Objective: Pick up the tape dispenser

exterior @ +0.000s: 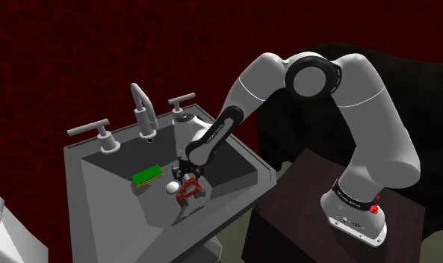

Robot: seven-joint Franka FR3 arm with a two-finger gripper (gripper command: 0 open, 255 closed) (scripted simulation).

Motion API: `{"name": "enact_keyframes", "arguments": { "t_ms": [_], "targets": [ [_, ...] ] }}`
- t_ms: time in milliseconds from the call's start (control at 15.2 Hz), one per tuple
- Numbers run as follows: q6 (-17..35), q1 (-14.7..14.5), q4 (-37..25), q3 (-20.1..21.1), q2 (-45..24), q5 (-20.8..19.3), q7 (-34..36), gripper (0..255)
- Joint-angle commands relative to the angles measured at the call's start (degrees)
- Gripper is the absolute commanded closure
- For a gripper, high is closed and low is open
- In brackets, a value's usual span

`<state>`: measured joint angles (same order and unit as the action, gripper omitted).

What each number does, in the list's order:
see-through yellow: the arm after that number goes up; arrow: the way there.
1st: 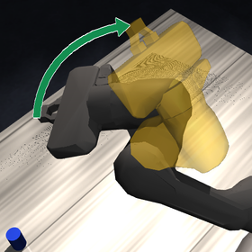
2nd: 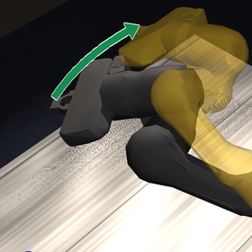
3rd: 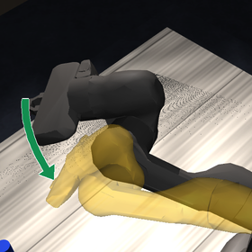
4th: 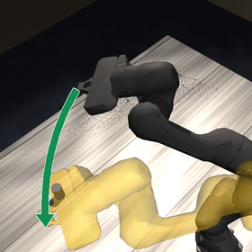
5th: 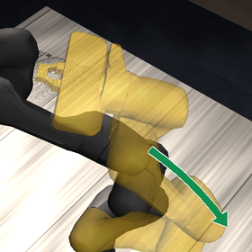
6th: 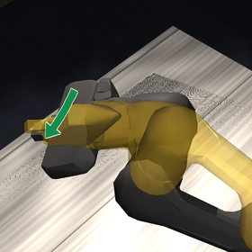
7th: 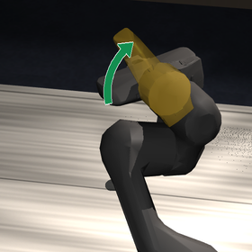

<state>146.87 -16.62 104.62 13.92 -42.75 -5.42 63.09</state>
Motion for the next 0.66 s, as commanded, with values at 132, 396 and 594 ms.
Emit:
{"name": "enact_keyframes", "arguments": {
  "t_ms": [132, 396, 594],
  "targets": [
    [-1.81, 0.38, 0.84, 0.57, 2.67, 0.47, 0.0, 255],
    [-3.69, 0.81, 1.42, 1.11, 5.16, 0.97, -0.11, 255],
    [-4.25, 0.93, 1.56, 1.26, 5.85, 1.12, -0.14, 255]
  ]
}}
